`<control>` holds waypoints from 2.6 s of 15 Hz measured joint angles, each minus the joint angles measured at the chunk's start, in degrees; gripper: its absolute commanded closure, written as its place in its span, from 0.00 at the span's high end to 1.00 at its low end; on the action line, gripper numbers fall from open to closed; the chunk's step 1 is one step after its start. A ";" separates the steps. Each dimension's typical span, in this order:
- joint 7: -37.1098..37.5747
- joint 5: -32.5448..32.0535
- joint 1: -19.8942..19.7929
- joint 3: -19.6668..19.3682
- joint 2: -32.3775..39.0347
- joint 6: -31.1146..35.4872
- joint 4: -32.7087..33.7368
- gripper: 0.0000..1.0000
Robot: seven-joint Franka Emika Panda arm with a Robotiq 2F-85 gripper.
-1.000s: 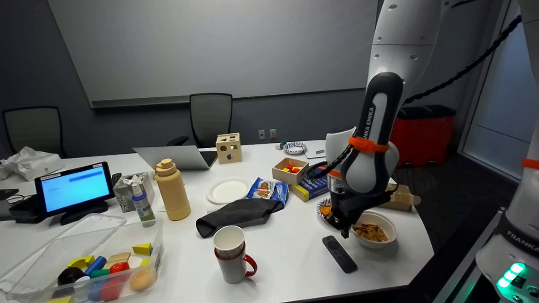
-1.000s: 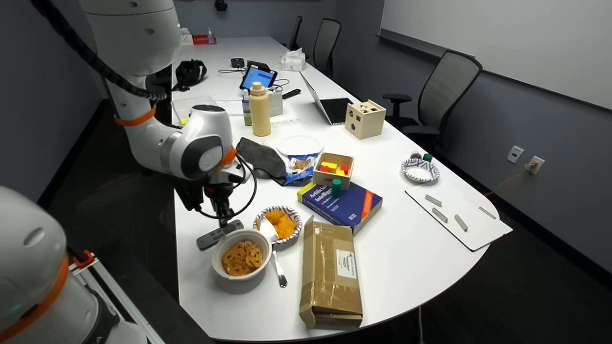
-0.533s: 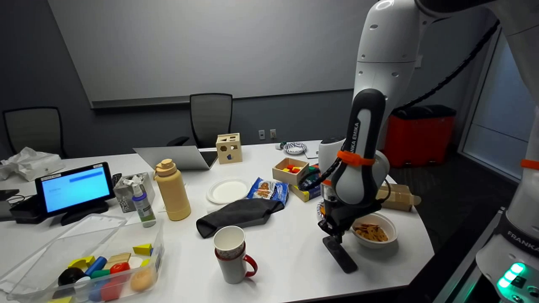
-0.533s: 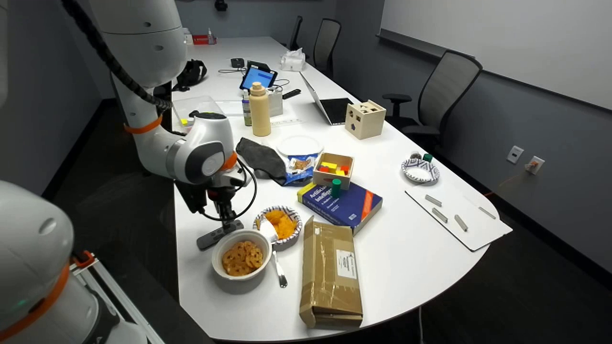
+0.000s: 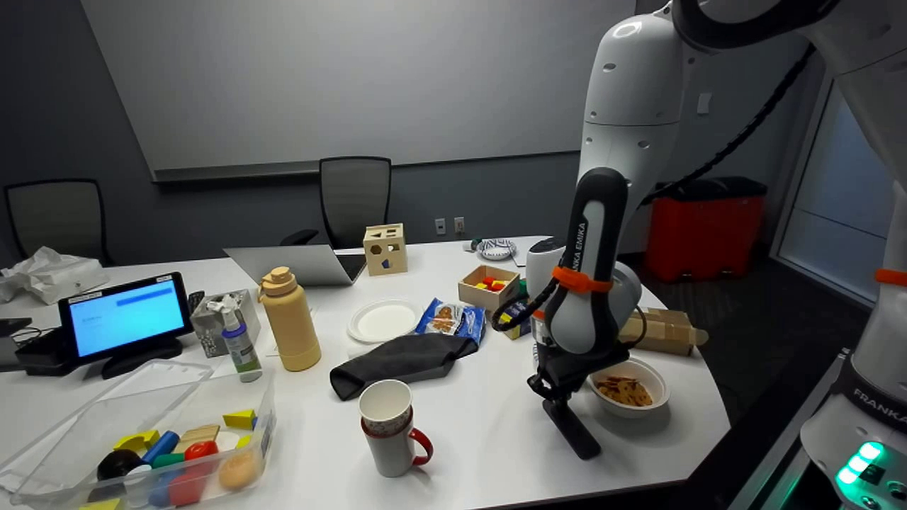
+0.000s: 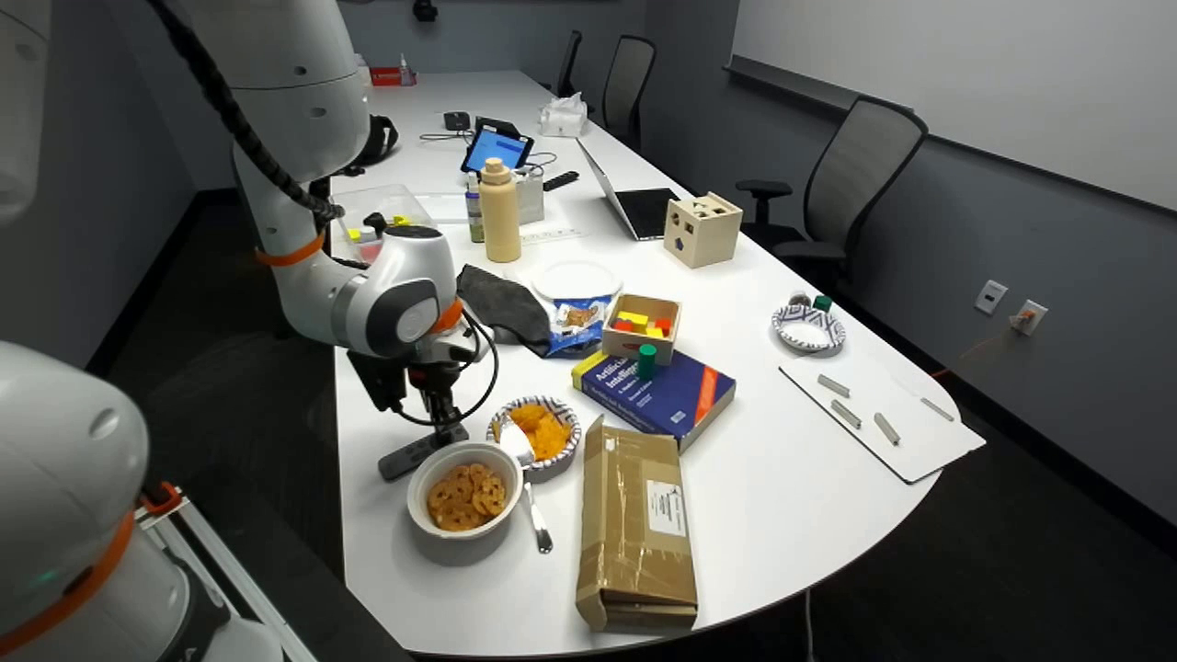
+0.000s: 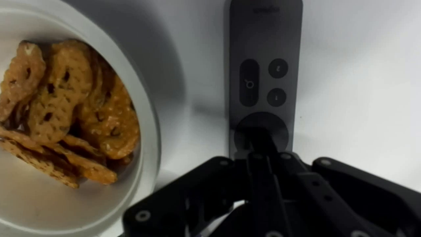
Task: Press the button on the remote
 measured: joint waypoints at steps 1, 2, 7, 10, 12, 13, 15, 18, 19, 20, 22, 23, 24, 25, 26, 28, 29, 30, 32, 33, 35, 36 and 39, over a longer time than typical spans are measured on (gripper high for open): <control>0.00 0.27 0.17 -0.06 0.36 0.00 0.40 0.00; 0.00 0.51 0.32 -0.13 0.44 0.00 0.69 0.00; 0.00 1.13 0.91 -0.41 0.86 -0.01 1.59 0.00; 0.36 1.16 2.34 -2.03 1.00 0.00 1.59 0.00; 0.70 1.16 3.08 -3.27 1.10 0.00 1.54 0.00; 0.82 1.17 3.19 -3.69 1.14 0.00 1.53 0.00; 0.93 1.33 3.15 -4.06 1.18 0.00 1.52 0.00; 0.97 2.32 3.01 -4.03 1.19 0.04 1.53 0.00; 0.97 2.70 2.85 -3.88 1.19 0.04 1.54 0.00; 0.97 3.03 2.54 -3.64 1.16 0.03 1.55 0.00; 0.97 3.57 1.79 -3.10 1.05 -0.33 1.64 0.00; 0.97 3.69 1.57 -3.02 1.01 -0.86 1.84 0.00; 0.97 3.72 1.43 -3.02 0.97 -1.60 2.13 0.00; 0.97 3.72 1.32 -3.03 0.90 -2.55 2.44 0.00; 1.05 3.72 1.30 -3.07 0.78 -3.63 2.74 0.00; 1.34 3.72 1.30 -3.02 0.02 -5.68 3.13 0.00; 1.57 3.71 1.30 -2.89 -0.72 -6.44 3.19 0.00; 1.84 3.71 1.31 -2.71 -1.64 -7.03 3.21 0.00; 2.33 3.70 1.32 -2.17 -3.92 -7.69 3.21 0.27; 2.74 3.66 1.34 -1.89 -5.16 -8.01 3.21 0.34; 3.45 3.49 1.36 -1.27 -7.63 -9.00 3.20 0.49; 3.86 3.42 1.36 -0.97 -8.78 -9.52 3.19 0.56; 4.79 3.30 1.29 -0.01 -11.58 -10.88 3.18 0.78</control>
